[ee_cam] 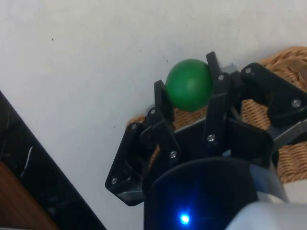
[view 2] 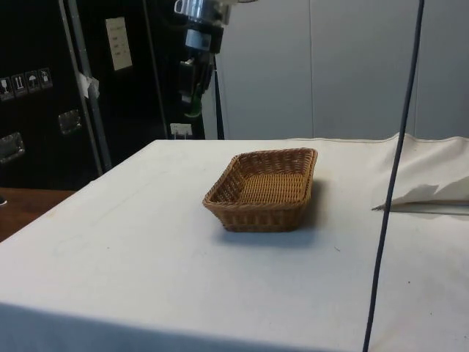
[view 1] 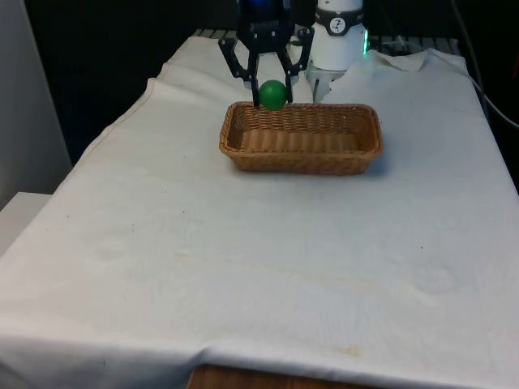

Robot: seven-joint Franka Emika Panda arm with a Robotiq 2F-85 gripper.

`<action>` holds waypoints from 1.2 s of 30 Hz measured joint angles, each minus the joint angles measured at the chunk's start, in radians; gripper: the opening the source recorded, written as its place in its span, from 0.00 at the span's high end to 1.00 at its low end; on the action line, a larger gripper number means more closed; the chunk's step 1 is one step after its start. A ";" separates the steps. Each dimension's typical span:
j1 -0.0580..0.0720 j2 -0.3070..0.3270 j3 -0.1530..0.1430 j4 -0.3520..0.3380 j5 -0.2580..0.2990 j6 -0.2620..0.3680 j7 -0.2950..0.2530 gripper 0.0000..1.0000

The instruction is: Pick up the ball and place it into the basket.

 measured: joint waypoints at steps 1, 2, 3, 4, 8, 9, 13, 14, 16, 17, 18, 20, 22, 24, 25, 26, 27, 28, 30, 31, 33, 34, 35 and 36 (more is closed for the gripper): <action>0.000 -0.011 -0.001 -0.008 -0.005 0.001 0.000 0.99; 0.000 -0.022 -0.001 -0.017 -0.009 0.001 0.000 0.99; 0.000 -0.033 -0.002 -0.026 -0.013 0.002 0.000 0.99; 0.000 -0.043 -0.003 -0.035 -0.019 0.002 -0.001 0.99; -0.001 -0.078 -0.008 -0.072 -0.043 0.009 -0.001 0.99; -0.001 -0.085 -0.010 -0.081 -0.049 0.012 -0.001 0.99; -0.001 -0.114 -0.014 -0.119 -0.074 0.034 -0.001 0.99; -0.001 -0.121 -0.015 -0.129 -0.081 0.040 -0.001 0.99; -0.001 -0.135 -0.018 -0.146 -0.093 0.049 -0.001 0.99; -0.001 -0.141 -0.020 -0.155 -0.101 0.054 -0.001 0.99; -0.001 -0.147 -0.023 -0.164 -0.109 0.060 -0.001 0.99; -0.001 -0.158 -0.027 -0.182 -0.124 0.070 -0.001 0.99; -0.002 -0.173 -0.032 -0.211 -0.143 0.089 -0.001 0.99; -0.002 -0.181 -0.035 -0.231 -0.153 0.105 -0.001 0.99; -0.002 -0.181 -0.035 -0.231 -0.153 0.105 -0.001 0.99; -0.002 -0.184 -0.036 -0.241 -0.158 0.112 -0.001 0.99; -0.002 -0.187 -0.038 -0.251 -0.162 0.120 -0.002 0.99; -0.002 -0.190 -0.039 -0.262 -0.165 0.126 -0.003 0.99; -0.002 -0.192 -0.041 -0.272 -0.167 0.134 -0.006 0.99; -0.002 -0.193 -0.042 -0.283 -0.167 0.142 -0.010 0.99; -0.004 -0.196 -0.045 -0.314 -0.167 0.163 -0.024 0.99; -0.004 -0.196 -0.045 -0.314 -0.167 0.163 -0.024 0.99; -0.005 -0.197 -0.046 -0.324 -0.167 0.170 -0.028 0.99; -0.005 -0.199 -0.047 -0.335 -0.167 0.177 -0.033 0.99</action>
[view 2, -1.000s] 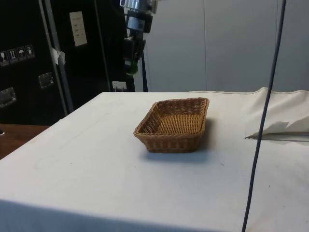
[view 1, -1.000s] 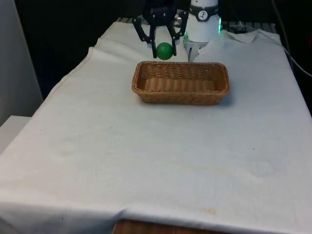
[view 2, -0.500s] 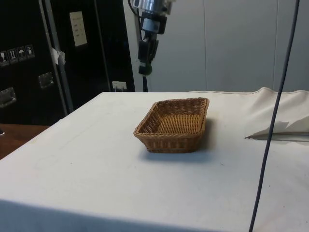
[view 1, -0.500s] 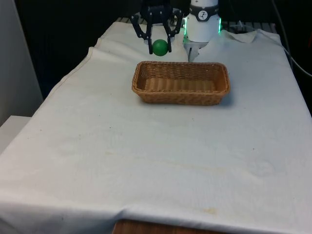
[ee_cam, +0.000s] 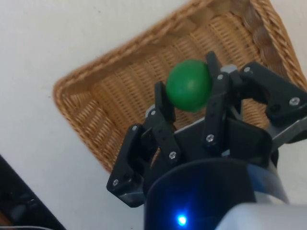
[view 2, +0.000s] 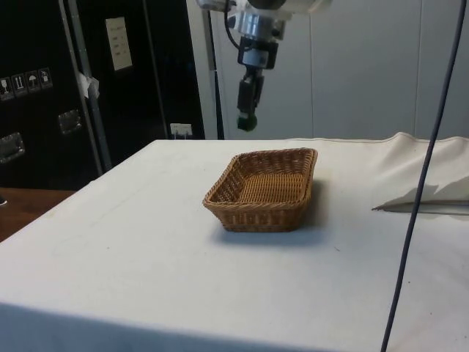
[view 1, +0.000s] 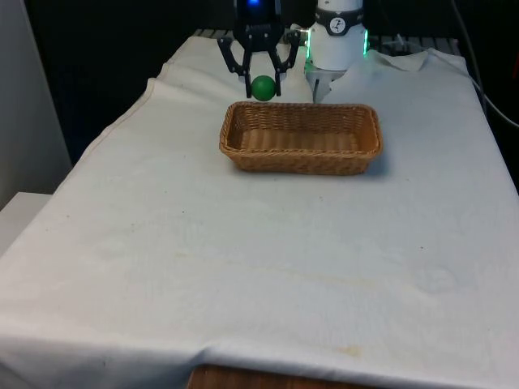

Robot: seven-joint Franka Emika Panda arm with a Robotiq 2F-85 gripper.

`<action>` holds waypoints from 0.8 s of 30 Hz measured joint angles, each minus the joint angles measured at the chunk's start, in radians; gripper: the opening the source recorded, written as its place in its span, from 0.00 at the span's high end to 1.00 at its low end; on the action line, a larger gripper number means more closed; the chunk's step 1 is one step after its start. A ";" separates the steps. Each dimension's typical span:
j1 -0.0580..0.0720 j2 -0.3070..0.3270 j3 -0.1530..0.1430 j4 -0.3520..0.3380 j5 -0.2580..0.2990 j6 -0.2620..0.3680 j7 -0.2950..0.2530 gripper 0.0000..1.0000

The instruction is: Pick up the ball and place it into the basket.

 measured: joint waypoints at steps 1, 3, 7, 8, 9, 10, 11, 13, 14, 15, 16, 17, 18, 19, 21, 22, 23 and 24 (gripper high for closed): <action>0.000 -0.001 -0.002 -0.010 0.000 0.006 -0.004 0.99; 0.000 -0.004 -0.006 -0.037 0.000 0.020 -0.014 0.99; -0.001 -0.003 -0.007 -0.057 0.001 0.025 -0.019 0.99; -0.001 -0.003 -0.007 -0.063 0.001 0.027 -0.020 0.99; -0.001 -0.001 -0.007 -0.068 0.002 0.028 -0.021 0.99; -0.001 0.000 -0.007 -0.075 0.003 0.030 -0.022 0.99; -0.001 0.005 -0.005 -0.086 0.008 0.035 -0.024 0.99; 0.000 0.011 0.000 -0.095 0.014 0.041 -0.025 0.99; 0.000 0.014 0.003 -0.099 0.020 0.043 -0.026 0.99; 0.000 0.017 0.007 -0.102 0.025 0.044 -0.027 0.99; 0.000 0.017 0.007 -0.102 0.025 0.044 -0.027 0.99; 0.000 0.022 0.010 -0.103 0.029 0.044 -0.028 0.99; 0.000 0.032 0.016 -0.103 0.038 0.044 -0.028 0.99; 0.000 0.038 0.020 -0.103 0.044 0.044 -0.030 0.99; 0.000 0.050 0.028 -0.103 0.057 0.044 -0.032 0.99; 0.000 0.056 0.032 -0.103 0.064 0.044 -0.033 0.99; 0.000 0.063 0.037 -0.103 0.071 0.044 -0.034 0.99; 0.000 0.069 0.041 -0.103 0.077 0.044 -0.035 0.99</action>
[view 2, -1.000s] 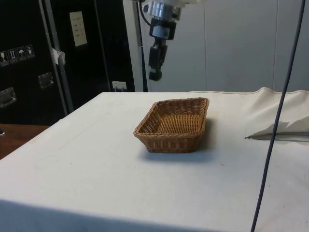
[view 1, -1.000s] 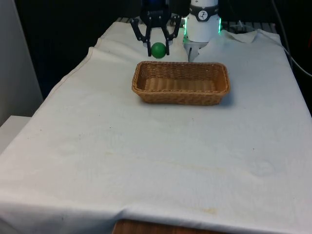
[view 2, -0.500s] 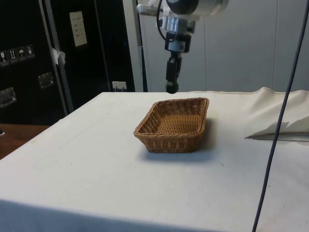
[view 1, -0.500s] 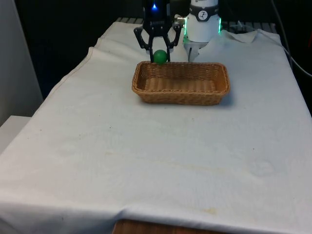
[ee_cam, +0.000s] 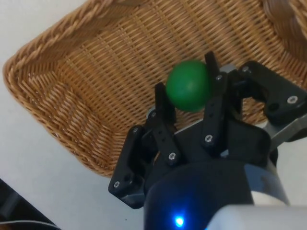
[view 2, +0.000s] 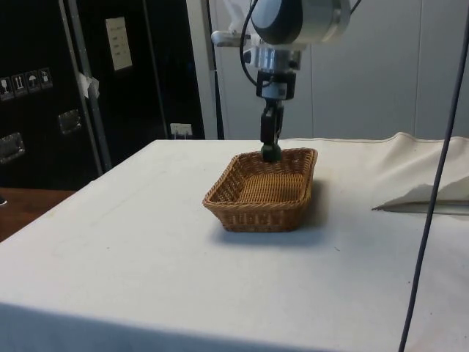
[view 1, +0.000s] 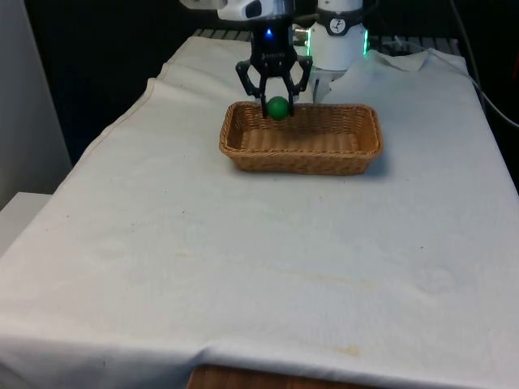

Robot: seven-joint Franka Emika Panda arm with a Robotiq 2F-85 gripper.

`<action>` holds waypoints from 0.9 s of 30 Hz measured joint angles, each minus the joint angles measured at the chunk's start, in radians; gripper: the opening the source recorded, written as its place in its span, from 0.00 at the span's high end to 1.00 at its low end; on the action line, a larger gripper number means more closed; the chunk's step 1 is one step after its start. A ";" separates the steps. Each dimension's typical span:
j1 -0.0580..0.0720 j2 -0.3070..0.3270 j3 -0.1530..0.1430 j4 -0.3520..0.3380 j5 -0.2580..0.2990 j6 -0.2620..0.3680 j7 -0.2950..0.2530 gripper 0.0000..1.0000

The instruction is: Pick up the ball and place it into the basket.

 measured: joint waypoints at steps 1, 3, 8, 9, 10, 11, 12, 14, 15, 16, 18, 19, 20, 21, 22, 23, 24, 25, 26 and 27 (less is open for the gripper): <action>0.000 0.000 0.000 0.000 0.000 0.000 0.000 0.99; 0.000 0.007 0.005 0.000 0.008 0.000 -0.001 0.99; 0.000 0.047 0.036 0.001 0.049 0.000 -0.003 0.99; 0.000 0.062 0.046 0.003 0.063 0.001 -0.003 0.99; 0.000 0.062 0.046 0.003 0.063 0.001 -0.003 0.99; 0.000 0.069 0.051 0.004 0.068 0.001 -0.003 0.99; 0.000 0.077 0.055 0.006 0.074 0.001 -0.003 0.99; 0.000 0.093 0.065 0.010 0.087 0.001 -0.003 0.99; 0.000 0.101 0.069 0.012 0.092 0.001 -0.003 0.99; 0.000 0.109 0.073 0.013 0.098 0.001 -0.003 0.99; 0.000 0.125 0.080 0.018 0.107 0.001 -0.003 0.99; 0.000 0.125 0.080 0.018 0.107 0.001 -0.003 0.99; 0.000 0.141 0.086 0.024 0.114 0.001 -0.003 0.99; 0.000 0.147 0.088 0.026 0.118 0.001 -0.003 0.99; 0.000 0.151 0.090 0.028 0.121 0.001 -0.004 0.99; 0.000 0.154 0.091 0.030 0.124 0.001 -0.005 0.99; 0.000 0.154 0.091 0.031 0.124 0.000 -0.005 0.99; 0.000 0.154 0.091 0.031 0.124 0.000 -0.005 0.99; 0.000 0.153 0.091 0.031 0.124 0.000 -0.005 0.99; 0.000 0.153 0.091 0.032 0.124 0.000 -0.005 0.97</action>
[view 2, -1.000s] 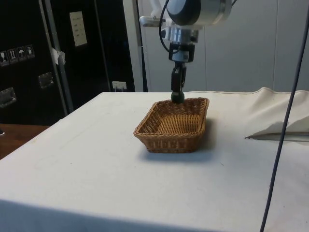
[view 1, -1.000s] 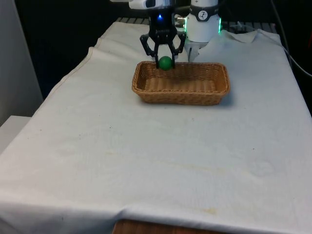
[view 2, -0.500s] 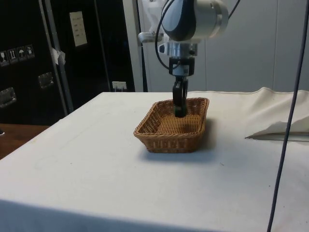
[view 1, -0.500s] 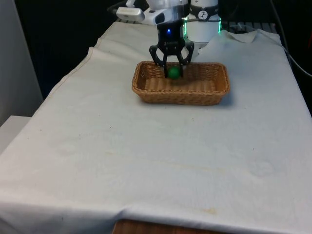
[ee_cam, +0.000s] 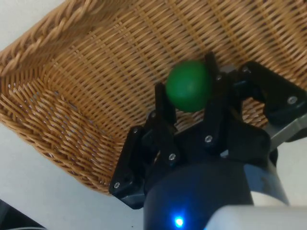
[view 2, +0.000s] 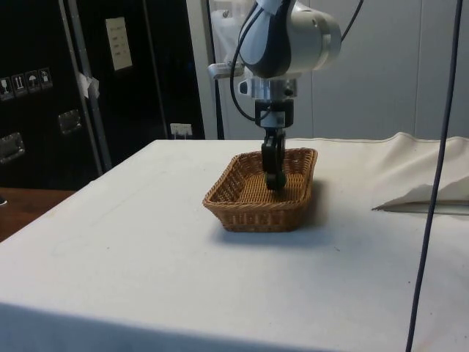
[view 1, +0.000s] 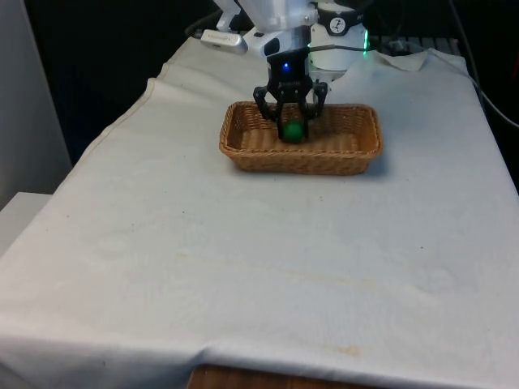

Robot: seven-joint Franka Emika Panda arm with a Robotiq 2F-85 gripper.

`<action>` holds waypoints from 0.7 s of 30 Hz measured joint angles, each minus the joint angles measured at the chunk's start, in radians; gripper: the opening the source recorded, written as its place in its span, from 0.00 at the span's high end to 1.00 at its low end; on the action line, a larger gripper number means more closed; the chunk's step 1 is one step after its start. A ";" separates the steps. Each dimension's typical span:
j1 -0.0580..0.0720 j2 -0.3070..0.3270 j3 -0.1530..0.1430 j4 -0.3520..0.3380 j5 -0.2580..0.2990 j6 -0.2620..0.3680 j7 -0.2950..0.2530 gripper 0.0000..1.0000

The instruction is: Pick up the ball and place it into the basket.

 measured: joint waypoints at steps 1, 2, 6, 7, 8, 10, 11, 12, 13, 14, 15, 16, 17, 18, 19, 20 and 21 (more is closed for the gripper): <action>0.000 0.000 0.000 0.000 0.000 0.000 0.000 0.92; 0.000 0.000 0.000 0.000 0.000 -0.001 0.000 0.92; 0.000 0.000 0.000 0.001 0.000 -0.001 0.000 0.51; 0.000 0.000 0.000 0.001 0.000 -0.001 0.000 0.38; 0.000 0.000 0.000 0.001 0.000 -0.001 0.000 0.29; 0.000 0.000 0.000 0.001 0.000 -0.001 0.000 0.12; 0.000 0.000 0.000 0.001 0.000 -0.001 0.000 0.12; 0.000 0.000 0.000 0.001 0.000 -0.001 0.000 0.03; 0.000 0.000 0.000 0.001 0.000 -0.001 0.000 0.00; 0.000 0.000 0.000 0.001 0.000 -0.001 0.000 0.00; 0.000 0.000 0.000 0.001 0.000 -0.001 0.000 0.00; 0.000 0.000 0.000 0.001 0.000 -0.001 0.000 0.00; 0.000 0.000 0.000 0.001 0.000 -0.001 0.000 0.00; 0.000 0.000 0.000 0.001 0.000 -0.001 0.000 0.00; 0.000 0.000 0.000 0.001 0.000 -0.001 0.000 0.00; 0.000 0.000 0.000 0.001 0.000 -0.001 0.000 0.00; 0.000 -0.002 0.000 0.002 0.000 -0.001 0.001 0.00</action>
